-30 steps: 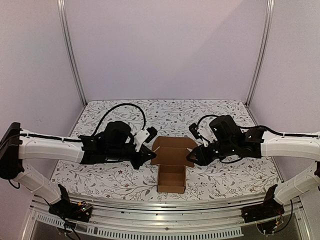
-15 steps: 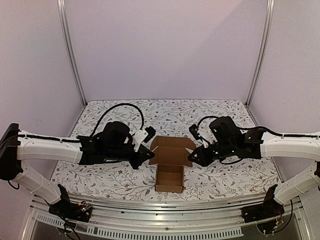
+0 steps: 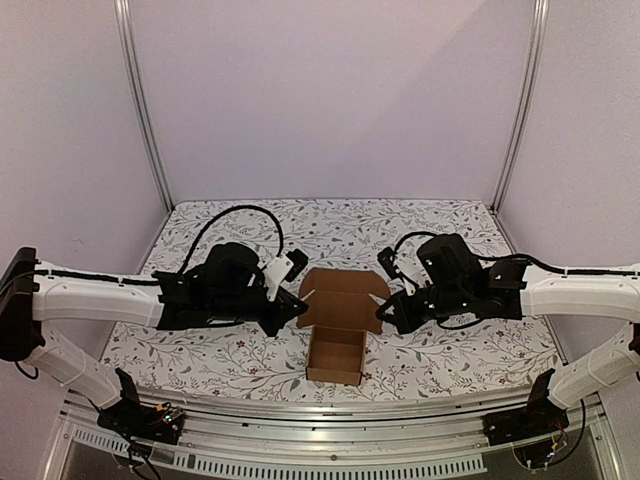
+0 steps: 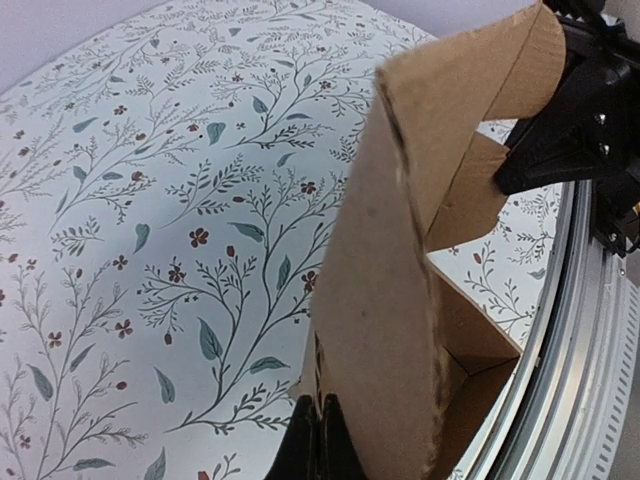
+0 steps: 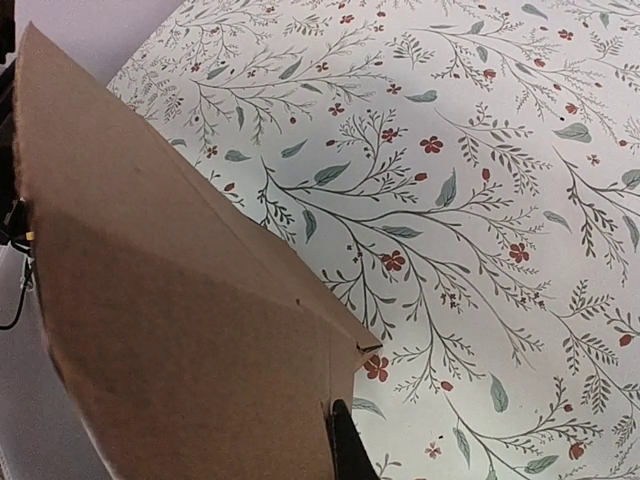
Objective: Fold the paper box
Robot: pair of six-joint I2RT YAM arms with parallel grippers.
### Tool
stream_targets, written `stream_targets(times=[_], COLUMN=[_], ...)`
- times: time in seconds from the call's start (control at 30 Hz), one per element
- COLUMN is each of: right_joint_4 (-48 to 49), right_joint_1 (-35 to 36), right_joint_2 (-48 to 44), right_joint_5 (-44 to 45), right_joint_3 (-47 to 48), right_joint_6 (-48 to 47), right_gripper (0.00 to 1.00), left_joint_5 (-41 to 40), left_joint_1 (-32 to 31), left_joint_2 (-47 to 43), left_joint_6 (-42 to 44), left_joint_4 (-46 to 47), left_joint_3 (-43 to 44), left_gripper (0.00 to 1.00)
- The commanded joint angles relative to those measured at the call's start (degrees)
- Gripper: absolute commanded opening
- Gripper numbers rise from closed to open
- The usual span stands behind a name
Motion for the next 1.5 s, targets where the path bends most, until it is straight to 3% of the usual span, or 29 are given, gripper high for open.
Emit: stream_targets(times=[0.0,0.23,0.63,1.0,1.47], right_joint_4=[-0.55,-4.76,-8.53,-8.87,-9.1], right_joint_1=[3.15,8.83,11.62,12.65,13.3], right_joint_2=[0.33,1.76,9.49,17.01,20.02], right_joint_5=[9.5,27.12,43.85,43.71,42.83], right_joint_3=[2.7,8.39,16.78,22.32,23.97], right_joint_6=[3.24,8.91,19.38,22.54,23.09], right_gripper=[0.0,0.0,0.0,0.0,0.0], left_joint_5=[-5.59,-15.17,-25.97,-30.66,-25.27], left_joint_1=[-1.63,-4.13,-7.96,-9.09,-9.79], left_joint_2=[-1.03,1.35,8.21,12.66,18.68], left_joint_6=[-3.99,-7.31,-14.86,-20.11,-20.62], left_joint_4=[-1.09,-6.64,-7.99,-9.89,-6.17], left_joint_3=[1.95,7.33,14.02,18.66,23.16], left_gripper=[0.0,0.0,0.0,0.0,0.0])
